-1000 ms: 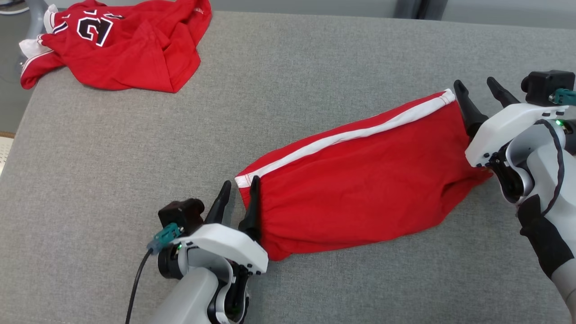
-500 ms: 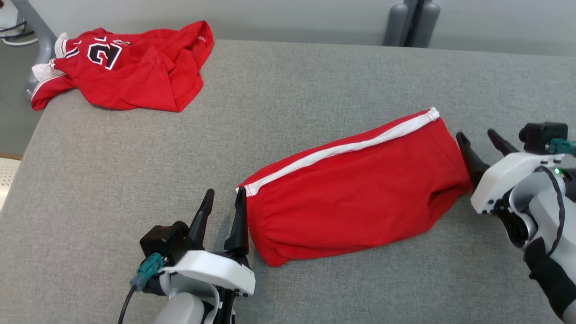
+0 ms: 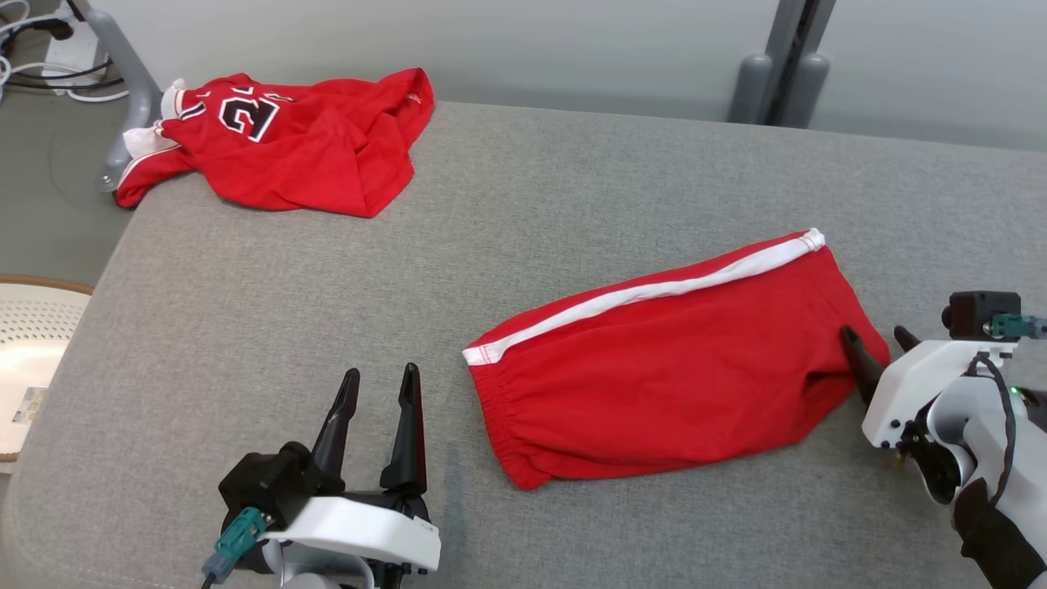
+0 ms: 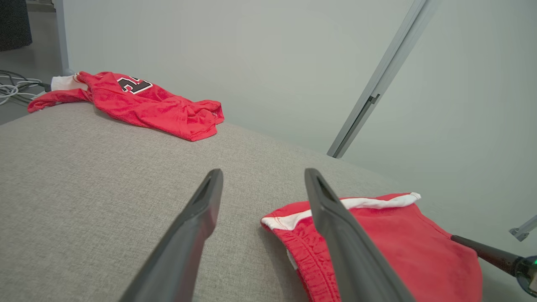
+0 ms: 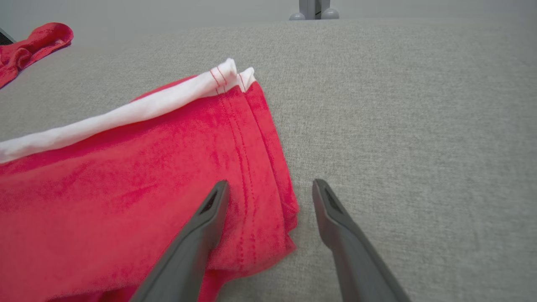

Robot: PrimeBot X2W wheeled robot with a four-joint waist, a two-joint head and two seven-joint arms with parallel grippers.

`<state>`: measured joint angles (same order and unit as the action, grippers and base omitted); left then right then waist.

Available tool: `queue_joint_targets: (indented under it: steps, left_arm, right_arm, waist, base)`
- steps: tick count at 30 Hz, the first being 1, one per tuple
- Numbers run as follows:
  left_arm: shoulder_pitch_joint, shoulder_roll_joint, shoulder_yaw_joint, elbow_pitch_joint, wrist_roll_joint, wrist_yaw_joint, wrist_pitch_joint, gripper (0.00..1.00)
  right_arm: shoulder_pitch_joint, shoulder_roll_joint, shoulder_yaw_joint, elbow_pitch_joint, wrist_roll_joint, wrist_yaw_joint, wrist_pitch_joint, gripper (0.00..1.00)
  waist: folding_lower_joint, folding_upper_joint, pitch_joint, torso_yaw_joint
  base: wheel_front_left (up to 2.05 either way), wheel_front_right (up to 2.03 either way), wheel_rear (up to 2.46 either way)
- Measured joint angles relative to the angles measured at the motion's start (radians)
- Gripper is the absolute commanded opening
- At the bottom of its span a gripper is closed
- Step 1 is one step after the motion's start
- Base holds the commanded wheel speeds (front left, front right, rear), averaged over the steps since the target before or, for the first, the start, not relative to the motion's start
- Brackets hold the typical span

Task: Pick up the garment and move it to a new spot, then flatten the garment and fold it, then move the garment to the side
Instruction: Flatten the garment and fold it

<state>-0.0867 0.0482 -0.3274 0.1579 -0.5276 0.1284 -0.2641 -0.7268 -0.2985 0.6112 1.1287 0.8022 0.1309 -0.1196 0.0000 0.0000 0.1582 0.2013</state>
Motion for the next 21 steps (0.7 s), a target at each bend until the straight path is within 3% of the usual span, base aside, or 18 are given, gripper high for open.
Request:
queue_joint_targets:
  steps: [7, 8, 9, 10, 14, 15, 16, 18, 21]
  left_arm:
    - [0.022, 0.000, 0.010, -0.004, -0.002, -0.004, 0.000, 1.00]
    - [0.022, 0.000, 0.011, -0.003, -0.002, -0.005, 0.000, 1.00]
    - [0.023, 0.000, 0.011, -0.002, -0.002, -0.005, 0.000, 1.00]
    - [0.023, 0.000, 0.011, 0.000, -0.002, -0.005, 0.000, 1.00]
    - [0.029, 0.000, 0.015, 0.003, -0.003, -0.006, 0.000, 1.00]
    - [0.029, 0.000, 0.016, 0.003, -0.003, -0.008, 0.000, 1.00]
    - [0.029, 0.000, 0.017, 0.004, -0.002, -0.009, 0.000, 1.00]
    - [0.029, 0.000, 0.020, 0.005, 0.000, -0.011, 0.000, 1.00]
    - [0.031, 0.000, 0.024, 0.009, 0.007, -0.013, 0.000, 1.00]
  right_arm:
    - [0.011, 0.019, 0.007, 0.057, 0.019, 0.000, 0.035, 1.00]
    - [0.016, 0.023, 0.006, 0.060, 0.027, 0.000, 0.038, 0.89]
    - [0.020, 0.028, 0.005, 0.062, 0.034, 0.000, 0.040, 0.62]
    - [0.021, 0.033, 0.002, 0.064, 0.042, 0.000, 0.046, 0.46]
    - [0.033, 0.050, -0.012, 0.063, 0.078, 0.000, 0.048, 0.29]
    - [0.035, 0.053, -0.017, 0.063, 0.086, 0.000, 0.043, 0.16]
    - [0.036, 0.055, -0.020, 0.063, 0.092, 0.000, 0.034, 0.16]
    - [0.035, 0.060, -0.028, 0.069, 0.102, 0.000, 0.012, 0.00]
    - [0.035, 0.069, -0.046, 0.081, 0.122, 0.000, -0.025, 0.00]
  waist:
    - [0.0000, 0.0000, -0.015, 0.021]
    - [0.0000, 0.0000, -0.017, 0.022]
    - [0.0000, 0.0000, -0.019, 0.023]
    - [0.0000, 0.0000, -0.021, 0.023]
    - [0.0000, 0.0000, -0.027, 0.022]
    - [0.0000, 0.0000, -0.027, 0.022]
    - [0.0000, 0.0000, -0.028, 0.021]
    - [0.0000, 0.0000, -0.029, 0.020]
    - [0.0000, 0.0000, -0.031, 0.018]
  base:
    - [0.00, 0.00, 0.00]
    - [0.00, 0.00, 0.00]
    - [0.00, 0.00, 0.00]
    - [0.00, 0.00, 0.00]
    - [0.00, 0.00, 0.00]
    - [0.00, 0.00, 0.00]
    - [0.00, 0.00, 0.00]
    - [0.00, 0.00, 0.00]
    - [0.00, 0.00, 0.00]
